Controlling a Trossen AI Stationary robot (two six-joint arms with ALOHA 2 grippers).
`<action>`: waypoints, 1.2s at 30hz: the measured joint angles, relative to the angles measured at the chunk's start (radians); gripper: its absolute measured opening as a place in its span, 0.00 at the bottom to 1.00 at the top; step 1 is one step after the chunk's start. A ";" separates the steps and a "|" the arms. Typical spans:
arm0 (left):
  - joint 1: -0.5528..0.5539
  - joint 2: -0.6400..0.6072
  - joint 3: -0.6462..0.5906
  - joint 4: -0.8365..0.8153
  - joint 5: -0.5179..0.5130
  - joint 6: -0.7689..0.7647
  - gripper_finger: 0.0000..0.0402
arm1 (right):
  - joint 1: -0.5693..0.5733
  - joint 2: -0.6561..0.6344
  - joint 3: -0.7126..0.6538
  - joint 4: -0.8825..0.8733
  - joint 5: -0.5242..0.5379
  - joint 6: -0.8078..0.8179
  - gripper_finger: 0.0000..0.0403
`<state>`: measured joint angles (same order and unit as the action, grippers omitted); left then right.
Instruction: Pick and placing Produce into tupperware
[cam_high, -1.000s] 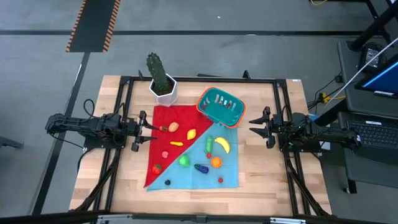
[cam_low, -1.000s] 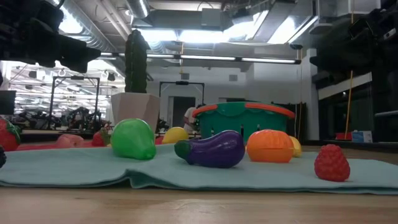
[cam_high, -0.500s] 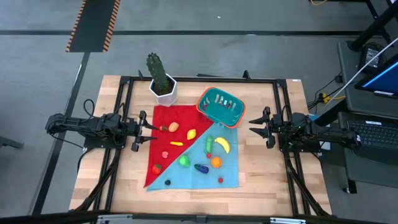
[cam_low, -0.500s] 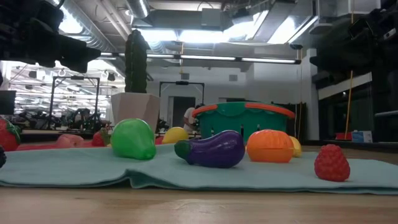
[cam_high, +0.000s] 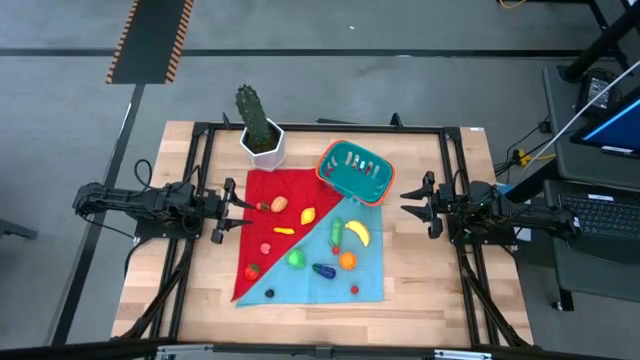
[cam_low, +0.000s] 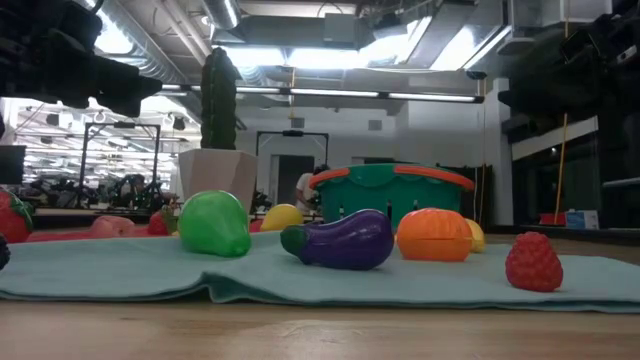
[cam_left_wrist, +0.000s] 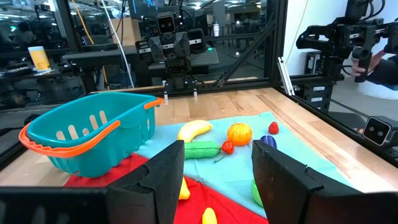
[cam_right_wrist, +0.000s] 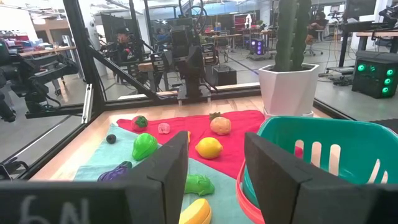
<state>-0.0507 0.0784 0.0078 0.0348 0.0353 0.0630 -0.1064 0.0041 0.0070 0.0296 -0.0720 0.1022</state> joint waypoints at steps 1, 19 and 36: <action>0.000 0.000 0.000 0.000 0.000 0.000 0.44 | 0.000 0.000 0.000 0.000 0.000 0.000 0.39; 0.000 0.000 0.000 0.009 -0.001 0.000 0.45 | 0.000 0.000 0.000 0.001 0.000 -0.002 0.39; 0.000 0.000 0.000 0.027 -0.087 -0.037 0.44 | 0.000 0.000 0.000 0.006 -0.004 0.029 0.39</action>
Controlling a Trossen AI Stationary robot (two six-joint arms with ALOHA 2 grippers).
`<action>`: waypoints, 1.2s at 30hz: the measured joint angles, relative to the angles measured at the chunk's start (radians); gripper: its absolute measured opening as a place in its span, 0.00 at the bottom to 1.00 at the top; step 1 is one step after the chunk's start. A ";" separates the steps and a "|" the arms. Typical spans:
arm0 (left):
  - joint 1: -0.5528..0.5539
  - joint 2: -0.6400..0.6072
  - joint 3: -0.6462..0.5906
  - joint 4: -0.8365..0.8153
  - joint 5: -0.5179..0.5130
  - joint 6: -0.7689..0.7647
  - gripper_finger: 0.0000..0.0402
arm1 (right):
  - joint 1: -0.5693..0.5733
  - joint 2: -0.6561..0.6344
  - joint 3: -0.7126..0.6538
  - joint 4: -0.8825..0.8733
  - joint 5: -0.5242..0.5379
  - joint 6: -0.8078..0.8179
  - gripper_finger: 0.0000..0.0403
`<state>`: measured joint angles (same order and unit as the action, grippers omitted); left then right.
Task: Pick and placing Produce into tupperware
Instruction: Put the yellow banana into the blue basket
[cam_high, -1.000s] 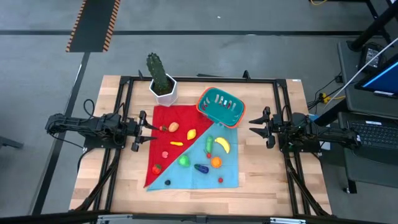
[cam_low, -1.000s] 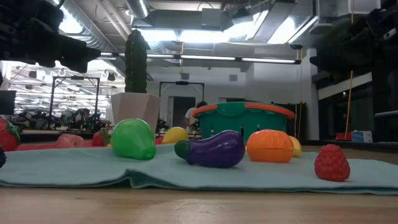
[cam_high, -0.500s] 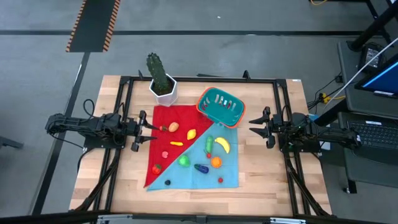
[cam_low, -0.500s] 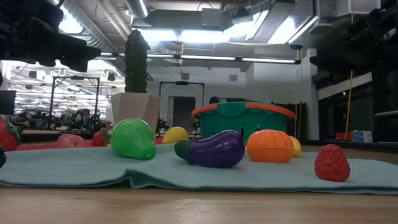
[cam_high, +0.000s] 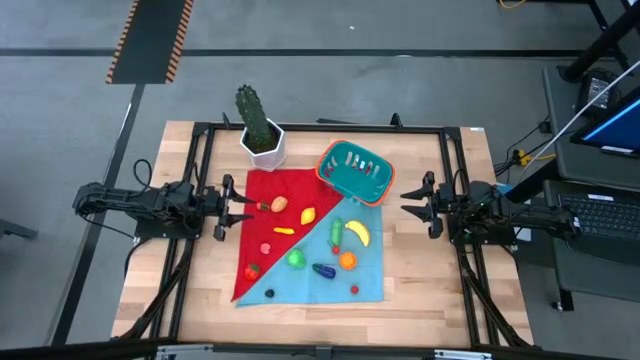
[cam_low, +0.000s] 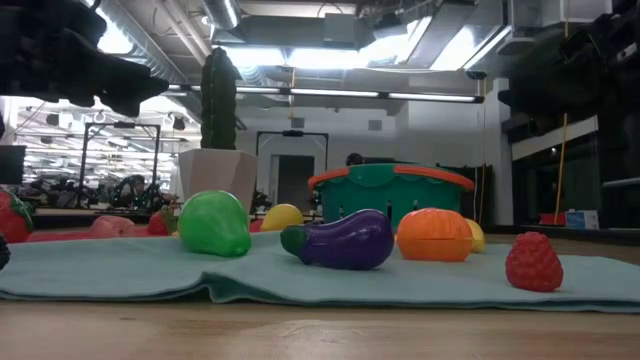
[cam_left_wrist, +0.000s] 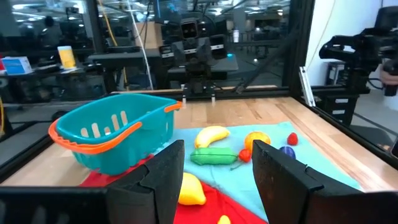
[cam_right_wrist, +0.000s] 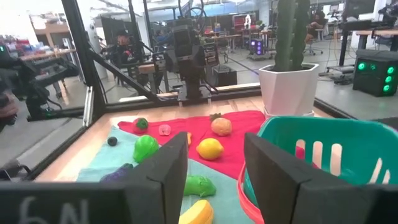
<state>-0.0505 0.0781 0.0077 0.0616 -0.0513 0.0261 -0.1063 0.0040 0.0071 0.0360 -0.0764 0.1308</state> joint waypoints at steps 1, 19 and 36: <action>0.000 0.000 0.000 0.000 0.000 -0.002 0.44 | 0.000 0.000 0.000 0.007 -0.003 0.004 0.39; 0.000 0.208 0.007 0.290 0.015 -0.045 0.44 | 0.000 0.223 0.039 0.228 -0.023 0.021 0.39; -0.003 0.631 0.297 0.106 0.016 -0.043 0.44 | 0.087 0.621 0.351 0.065 -0.101 -0.029 0.39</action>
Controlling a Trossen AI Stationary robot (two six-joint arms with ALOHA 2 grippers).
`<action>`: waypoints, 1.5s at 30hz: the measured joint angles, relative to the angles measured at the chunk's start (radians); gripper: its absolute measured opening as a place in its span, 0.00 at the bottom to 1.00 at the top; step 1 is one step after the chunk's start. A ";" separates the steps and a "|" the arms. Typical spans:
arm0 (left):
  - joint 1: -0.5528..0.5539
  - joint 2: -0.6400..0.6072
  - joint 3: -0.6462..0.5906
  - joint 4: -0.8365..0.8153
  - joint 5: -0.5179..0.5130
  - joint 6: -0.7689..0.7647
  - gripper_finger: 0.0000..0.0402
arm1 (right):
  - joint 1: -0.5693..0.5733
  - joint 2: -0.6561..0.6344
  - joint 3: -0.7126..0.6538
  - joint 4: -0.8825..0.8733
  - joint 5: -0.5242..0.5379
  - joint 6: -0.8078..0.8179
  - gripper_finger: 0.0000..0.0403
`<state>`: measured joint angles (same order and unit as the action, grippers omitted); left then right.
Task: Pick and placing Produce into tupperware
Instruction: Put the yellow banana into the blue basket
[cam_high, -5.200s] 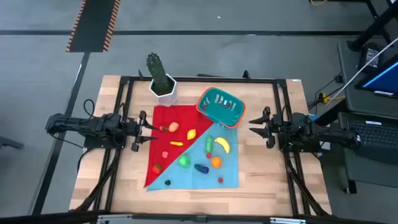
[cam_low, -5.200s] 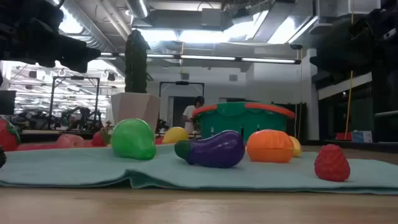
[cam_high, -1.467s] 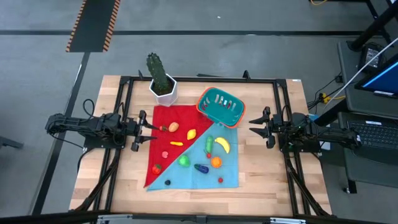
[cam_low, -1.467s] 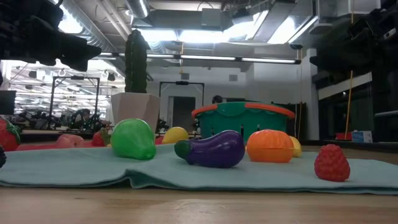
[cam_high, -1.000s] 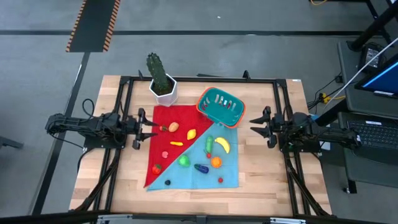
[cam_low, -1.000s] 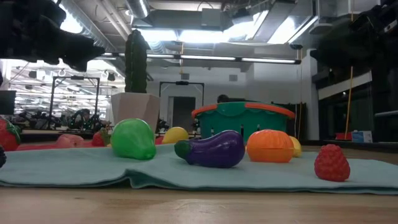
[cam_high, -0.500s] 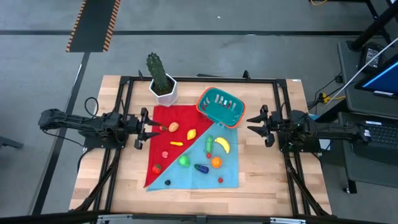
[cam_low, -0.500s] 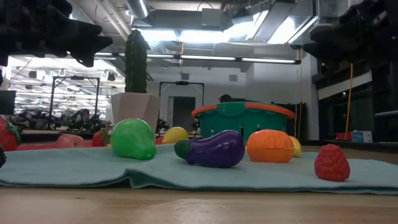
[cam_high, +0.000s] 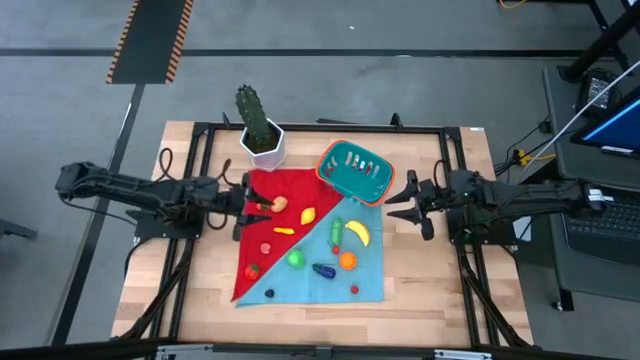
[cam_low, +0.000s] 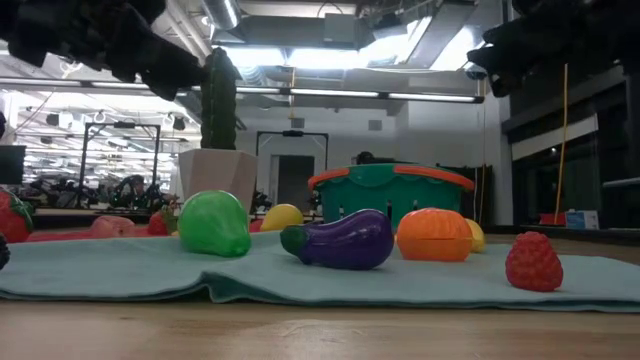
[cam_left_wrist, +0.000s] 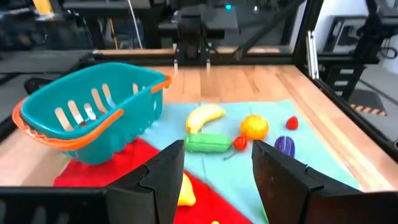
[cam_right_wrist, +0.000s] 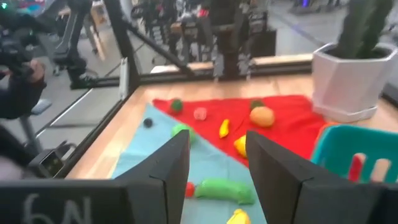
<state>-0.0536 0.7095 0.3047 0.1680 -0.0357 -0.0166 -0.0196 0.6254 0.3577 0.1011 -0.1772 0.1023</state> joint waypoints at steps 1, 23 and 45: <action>-0.006 0.015 0.007 0.000 0.000 0.000 0.44 | 0.014 0.018 0.013 -0.008 0.000 0.003 0.39; -0.180 0.148 0.048 0.021 -0.139 -0.085 0.44 | 0.254 0.380 0.250 -0.161 0.286 0.199 0.39; -0.228 0.221 0.185 -0.273 -0.158 -0.079 0.44 | 0.252 0.770 0.580 -0.557 0.368 0.335 0.42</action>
<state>-0.2817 0.9306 0.4892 -0.1046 -0.1941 -0.0956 0.2323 1.3958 0.9375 -0.4556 0.1905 0.4374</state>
